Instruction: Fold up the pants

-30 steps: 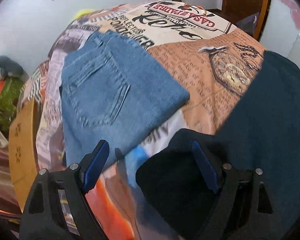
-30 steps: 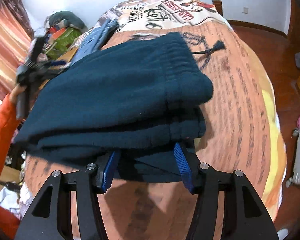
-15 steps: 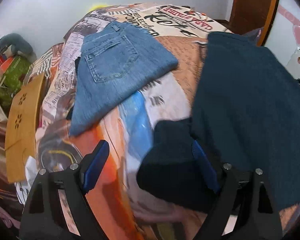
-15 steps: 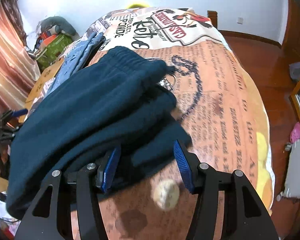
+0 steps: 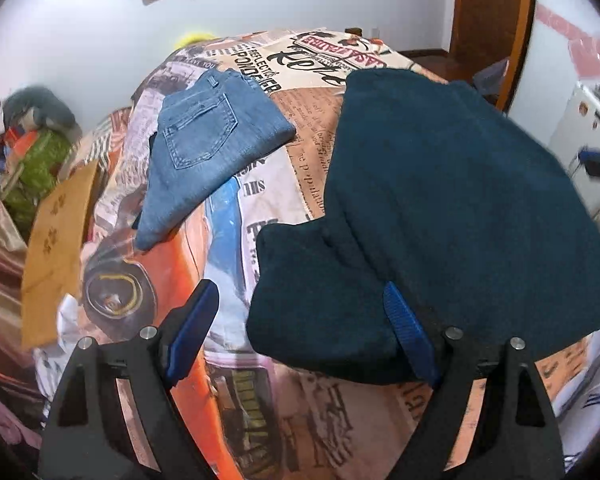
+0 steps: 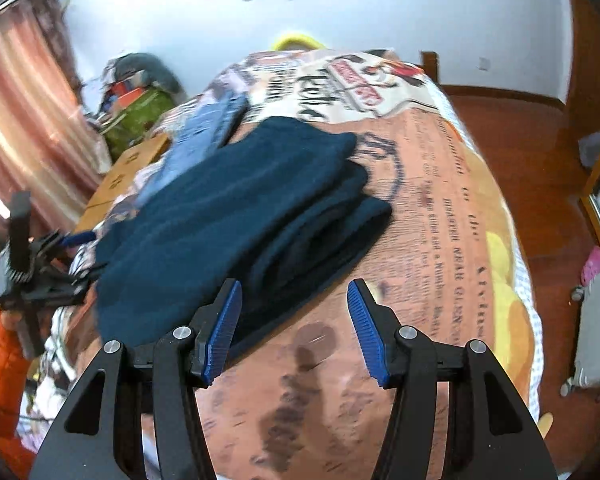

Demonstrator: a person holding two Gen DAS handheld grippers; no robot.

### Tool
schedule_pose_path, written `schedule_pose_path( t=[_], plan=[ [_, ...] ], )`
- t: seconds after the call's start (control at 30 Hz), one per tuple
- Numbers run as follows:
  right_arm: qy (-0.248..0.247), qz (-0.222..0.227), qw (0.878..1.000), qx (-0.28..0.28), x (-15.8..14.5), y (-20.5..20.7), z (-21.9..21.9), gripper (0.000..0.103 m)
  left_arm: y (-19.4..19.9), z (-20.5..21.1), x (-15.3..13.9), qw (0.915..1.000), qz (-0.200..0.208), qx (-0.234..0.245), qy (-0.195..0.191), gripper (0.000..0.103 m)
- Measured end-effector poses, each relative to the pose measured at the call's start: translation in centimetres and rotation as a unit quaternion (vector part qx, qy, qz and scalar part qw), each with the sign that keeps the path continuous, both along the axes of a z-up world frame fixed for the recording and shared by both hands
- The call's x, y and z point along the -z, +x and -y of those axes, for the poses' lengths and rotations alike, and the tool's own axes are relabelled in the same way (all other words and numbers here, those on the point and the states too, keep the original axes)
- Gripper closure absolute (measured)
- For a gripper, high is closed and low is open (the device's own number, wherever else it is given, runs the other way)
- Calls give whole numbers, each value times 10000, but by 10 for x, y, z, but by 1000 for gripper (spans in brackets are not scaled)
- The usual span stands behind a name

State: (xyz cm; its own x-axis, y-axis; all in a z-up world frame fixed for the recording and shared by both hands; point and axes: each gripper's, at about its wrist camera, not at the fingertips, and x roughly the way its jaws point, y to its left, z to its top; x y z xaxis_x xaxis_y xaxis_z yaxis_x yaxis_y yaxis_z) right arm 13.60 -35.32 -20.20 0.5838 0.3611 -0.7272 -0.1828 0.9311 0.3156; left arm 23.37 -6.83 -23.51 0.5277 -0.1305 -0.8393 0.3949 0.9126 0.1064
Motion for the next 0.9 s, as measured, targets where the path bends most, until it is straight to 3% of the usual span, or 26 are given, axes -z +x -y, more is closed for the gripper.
schedule_pose_path(
  t=[0.13, 0.3, 0.47, 0.53, 0.7, 0.77, 0.9],
  plan=[
    [124, 140, 9992, -359, -5, -10, -29, 47, -6, -6, -4, 9998, 152, -59, -87, 18],
    [206, 10, 9969, -765, 2, -1, -65, 47, 6, -30, -11, 9986, 368, -358, -92, 18],
    [-71, -88, 9956, -934, 21, 7, -89, 38, 36, -54, 21, 9982, 74, -498, 319, 13],
    [-283, -143, 9944, -1006, 30, 8, -92, 38, 43, -63, 36, 9980, -244, -579, 66, 12],
    [-491, -32, 9921, -1158, 36, 8, -84, 43, 39, -73, 42, 9942, -483, -832, -484, 12],
    [-604, -9, 9919, -1114, 36, 8, -80, 43, 31, -69, 41, 9940, -503, -819, -528, 12],
    [-383, -153, 9947, -945, 45, 13, -56, 43, 10, -52, 33, 9963, -373, -645, -428, 12]
  ],
)
